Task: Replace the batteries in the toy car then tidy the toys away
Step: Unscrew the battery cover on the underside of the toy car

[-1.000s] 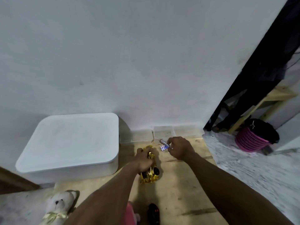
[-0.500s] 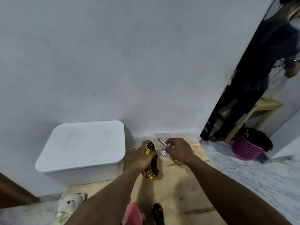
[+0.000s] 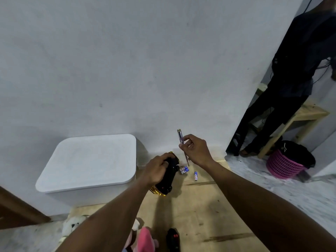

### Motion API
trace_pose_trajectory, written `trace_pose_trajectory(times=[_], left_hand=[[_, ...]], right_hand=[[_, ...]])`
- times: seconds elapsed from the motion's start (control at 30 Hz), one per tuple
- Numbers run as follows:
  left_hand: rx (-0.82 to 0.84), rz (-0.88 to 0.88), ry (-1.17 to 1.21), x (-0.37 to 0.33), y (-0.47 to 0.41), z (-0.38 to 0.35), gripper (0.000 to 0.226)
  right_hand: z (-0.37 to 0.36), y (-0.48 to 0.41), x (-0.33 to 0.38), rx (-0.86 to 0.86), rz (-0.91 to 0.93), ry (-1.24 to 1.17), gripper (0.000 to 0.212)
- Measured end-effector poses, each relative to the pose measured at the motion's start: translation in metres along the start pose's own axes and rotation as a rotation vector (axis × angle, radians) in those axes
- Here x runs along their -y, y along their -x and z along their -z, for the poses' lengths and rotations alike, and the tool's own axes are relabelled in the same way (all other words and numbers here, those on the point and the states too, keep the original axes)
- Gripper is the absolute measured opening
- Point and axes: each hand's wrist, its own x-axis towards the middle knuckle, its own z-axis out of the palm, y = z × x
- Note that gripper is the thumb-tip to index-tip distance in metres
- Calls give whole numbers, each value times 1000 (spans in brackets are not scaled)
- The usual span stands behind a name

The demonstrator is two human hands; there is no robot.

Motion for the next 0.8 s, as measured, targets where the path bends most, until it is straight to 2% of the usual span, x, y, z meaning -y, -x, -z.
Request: trace_pose_trajectory(times=[0.3,0.37,0.67,0.8], left_hand=[[-34,-221,-354,-1,1,3,35],[-53,-218,-383,1,1,2,35],[-171,-40,198,7,2,-10,42],[-187,12,396,6,4,-10,22]], right_hand=[[7,2,10,-29,-8,-110,14],[9,4,12,-36,-18,-127,14],[10,9,21,-61,-16,-194,17],[10,9,24,-81,-1,-260,17]])
